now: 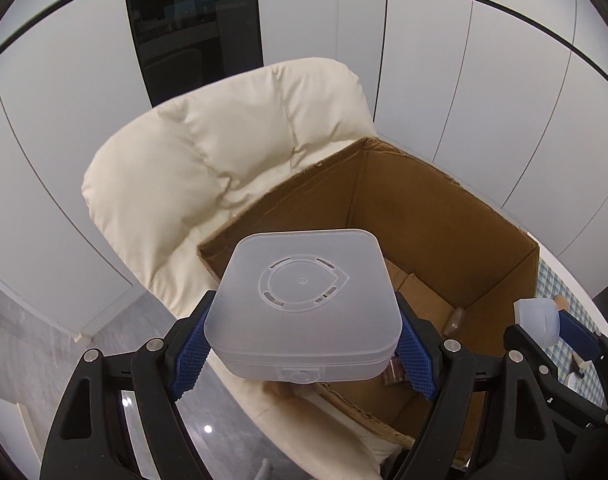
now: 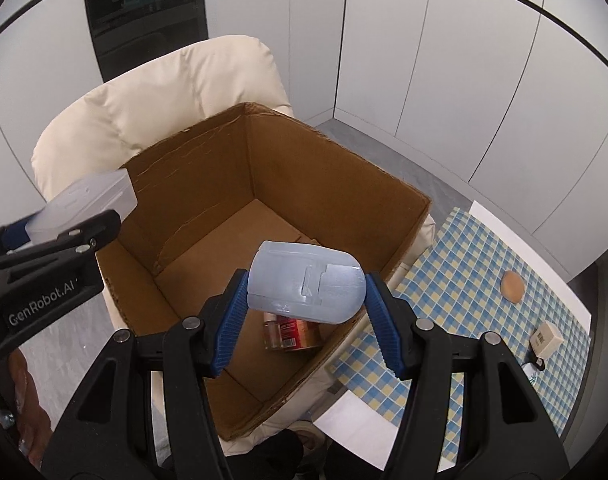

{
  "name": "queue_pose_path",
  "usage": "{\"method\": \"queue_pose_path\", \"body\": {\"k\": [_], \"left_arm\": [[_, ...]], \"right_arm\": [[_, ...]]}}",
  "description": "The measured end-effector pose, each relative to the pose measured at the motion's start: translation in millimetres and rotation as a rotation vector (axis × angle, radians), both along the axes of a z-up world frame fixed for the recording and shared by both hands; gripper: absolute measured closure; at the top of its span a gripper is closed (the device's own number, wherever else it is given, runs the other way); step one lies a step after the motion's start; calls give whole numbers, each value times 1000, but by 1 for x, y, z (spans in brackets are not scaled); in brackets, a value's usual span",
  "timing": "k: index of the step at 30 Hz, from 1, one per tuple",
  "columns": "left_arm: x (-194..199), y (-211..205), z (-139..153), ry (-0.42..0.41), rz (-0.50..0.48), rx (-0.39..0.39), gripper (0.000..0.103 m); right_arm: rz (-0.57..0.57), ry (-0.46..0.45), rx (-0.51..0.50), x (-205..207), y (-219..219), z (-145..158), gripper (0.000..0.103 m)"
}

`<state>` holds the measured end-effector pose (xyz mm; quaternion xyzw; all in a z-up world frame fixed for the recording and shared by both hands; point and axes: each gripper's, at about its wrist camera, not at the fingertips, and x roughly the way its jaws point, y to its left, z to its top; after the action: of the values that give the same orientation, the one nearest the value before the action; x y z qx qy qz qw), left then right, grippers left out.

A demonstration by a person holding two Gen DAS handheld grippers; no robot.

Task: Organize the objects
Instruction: 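Bring the lid over the box with the left gripper while the right gripper lowers the case inside, then open the left gripper releasing the lid while the right gripper releases the case into the box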

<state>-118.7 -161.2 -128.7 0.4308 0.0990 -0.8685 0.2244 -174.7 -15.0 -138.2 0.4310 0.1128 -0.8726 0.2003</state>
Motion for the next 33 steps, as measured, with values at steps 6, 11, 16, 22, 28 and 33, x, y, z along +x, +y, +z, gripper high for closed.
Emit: {"method": "queue_pose_path", "body": {"k": [6, 11, 16, 22, 28, 33], "left_arm": [[-7, 7, -10, -28, -25, -6, 21], [-6, 7, -8, -5, -27, 1, 21], [-1, 6, 0, 30, -18, -19, 0], [2, 4, 1, 24, -12, -23, 0], [3, 0, 0, 24, -4, -18, 0], [4, 0, 1, 31, -7, -9, 0]], "right_arm": [[-16, -18, -15, -8, 2, -8, 43], [16, -10, -46, -6, 0, -7, 42], [-2, 45, -26, -4, -3, 0, 0], [10, 69, -27, 0, -4, 5, 0], [10, 63, -39, 1, -3, 5, 0], [1, 66, -45, 0, -3, 6, 0]]}}
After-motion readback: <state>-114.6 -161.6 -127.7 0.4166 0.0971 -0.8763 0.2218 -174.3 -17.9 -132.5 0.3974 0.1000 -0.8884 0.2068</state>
